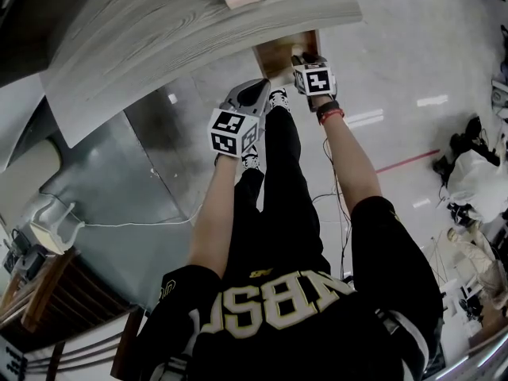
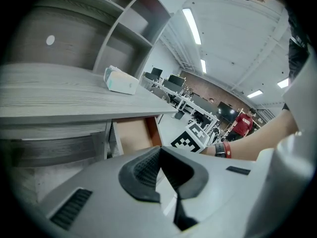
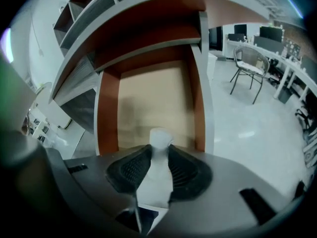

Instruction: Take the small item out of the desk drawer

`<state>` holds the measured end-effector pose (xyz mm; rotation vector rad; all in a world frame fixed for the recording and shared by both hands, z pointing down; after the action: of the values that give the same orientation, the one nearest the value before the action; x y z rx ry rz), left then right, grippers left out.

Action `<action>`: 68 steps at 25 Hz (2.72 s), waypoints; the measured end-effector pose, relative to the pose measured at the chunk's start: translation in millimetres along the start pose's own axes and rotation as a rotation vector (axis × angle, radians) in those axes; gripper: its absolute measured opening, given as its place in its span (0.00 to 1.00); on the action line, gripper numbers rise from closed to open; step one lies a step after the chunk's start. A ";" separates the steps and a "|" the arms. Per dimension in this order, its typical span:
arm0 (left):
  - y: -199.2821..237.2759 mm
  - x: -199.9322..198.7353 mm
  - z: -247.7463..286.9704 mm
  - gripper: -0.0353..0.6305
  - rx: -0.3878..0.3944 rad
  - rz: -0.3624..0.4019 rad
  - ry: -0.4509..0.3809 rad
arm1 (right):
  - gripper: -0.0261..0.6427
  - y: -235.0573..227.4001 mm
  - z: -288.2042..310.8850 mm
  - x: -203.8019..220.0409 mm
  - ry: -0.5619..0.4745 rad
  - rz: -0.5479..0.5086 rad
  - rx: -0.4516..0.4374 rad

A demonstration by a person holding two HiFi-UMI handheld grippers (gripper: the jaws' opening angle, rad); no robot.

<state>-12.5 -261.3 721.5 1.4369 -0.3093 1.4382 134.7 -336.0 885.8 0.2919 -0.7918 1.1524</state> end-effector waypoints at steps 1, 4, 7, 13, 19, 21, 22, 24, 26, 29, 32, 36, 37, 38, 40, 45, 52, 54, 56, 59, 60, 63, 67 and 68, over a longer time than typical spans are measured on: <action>-0.5 -1.7 -1.3 0.07 0.000 0.003 -0.001 | 0.21 0.6 -2.3 -1.6 -0.013 -0.003 -0.002; -2.7 -7.6 -8.7 0.07 0.000 0.014 -0.008 | 0.21 4.8 -17.0 -8.6 -0.029 0.008 0.003; -5.4 -13.8 -16.8 0.07 -0.006 0.022 -0.019 | 0.21 8.3 -31.6 -11.8 -0.053 0.028 0.005; -10.0 -28.6 -39.2 0.07 -0.004 0.045 -0.017 | 0.21 25.1 -63.9 -23.7 -0.074 0.081 -0.029; -11.5 -49.5 -60.0 0.07 -0.024 0.069 -0.044 | 0.21 42.3 -93.5 -41.0 -0.114 0.065 -0.039; -13.9 -55.5 -66.6 0.07 -0.025 0.082 -0.048 | 0.21 49.0 -106.7 -48.5 -0.115 0.065 -0.041; -14.8 -58.5 -70.3 0.07 -0.025 0.086 -0.051 | 0.21 53.2 -113.8 -52.2 -0.108 0.067 -0.044; -15.2 -64.4 -77.7 0.07 -0.031 0.089 -0.064 | 0.21 61.1 -123.1 -55.9 -0.101 0.076 -0.058; -14.3 -70.0 -84.5 0.07 -0.042 0.094 -0.075 | 0.21 68.8 -132.9 -63.2 -0.113 0.084 -0.060; -13.8 -78.3 -93.4 0.07 -0.061 0.106 -0.081 | 0.21 78.9 -145.0 -72.1 -0.146 0.108 -0.060; -16.9 -87.3 -100.0 0.07 -0.069 0.108 -0.100 | 0.21 87.9 -163.8 -85.6 -0.171 0.105 -0.044; -24.8 -97.7 -113.2 0.07 -0.076 0.124 -0.123 | 0.21 101.4 -184.9 -96.2 -0.204 0.112 -0.053; -26.2 -100.5 -117.4 0.07 -0.080 0.130 -0.129 | 0.21 105.2 -189.2 -97.9 -0.212 0.118 -0.062; -27.5 -103.3 -121.8 0.07 -0.085 0.135 -0.136 | 0.21 109.0 -193.5 -99.4 -0.218 0.123 -0.070; -29.7 -108.0 -130.8 0.07 -0.094 0.144 -0.150 | 0.21 117.1 -203.2 -103.6 -0.236 0.126 -0.086; -36.6 -120.2 -151.6 0.07 -0.108 0.158 -0.200 | 0.21 139.4 -231.0 -119.9 -0.293 0.089 -0.107; -49.8 -148.2 -174.9 0.07 -0.106 0.195 -0.282 | 0.21 160.6 -263.8 -140.5 -0.389 0.063 -0.112; -53.1 -155.6 -181.5 0.08 -0.107 0.206 -0.302 | 0.21 167.9 -274.9 -146.0 -0.415 0.055 -0.115; -57.1 -161.6 -188.3 0.07 -0.109 0.218 -0.319 | 0.21 176.0 -290.7 -152.3 -0.444 0.059 -0.116; -61.7 -172.4 -198.4 0.07 -0.113 0.236 -0.347 | 0.21 185.2 -309.0 -160.2 -0.479 0.060 -0.122; -63.4 -175.9 -201.9 0.07 -0.115 0.242 -0.356 | 0.21 187.5 -312.6 -161.7 -0.488 0.054 -0.127; -68.8 -184.7 -213.5 0.07 -0.122 0.271 -0.376 | 0.21 193.4 -318.8 -163.2 -0.522 0.036 -0.141; -74.0 -198.1 -229.7 0.07 -0.143 0.336 -0.406 | 0.21 207.8 -333.3 -177.0 -0.578 -0.005 -0.137; -74.6 -202.1 -233.5 0.07 -0.149 0.338 -0.419 | 0.21 212.0 -336.8 -181.0 -0.589 -0.016 -0.140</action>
<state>-141.5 -142.5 456.6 1.6075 -0.9409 1.3291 49.7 -179.6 486.4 0.5308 -1.3773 0.9957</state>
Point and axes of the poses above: the fingertips, and each gripper's own axes: z forward along the fingers, y to its left, x out of its underside, the point moved 5 cm from there along -z, backward along the fingers, and after that the axes turned 15 degrees about -y, right-handed, at the moved point
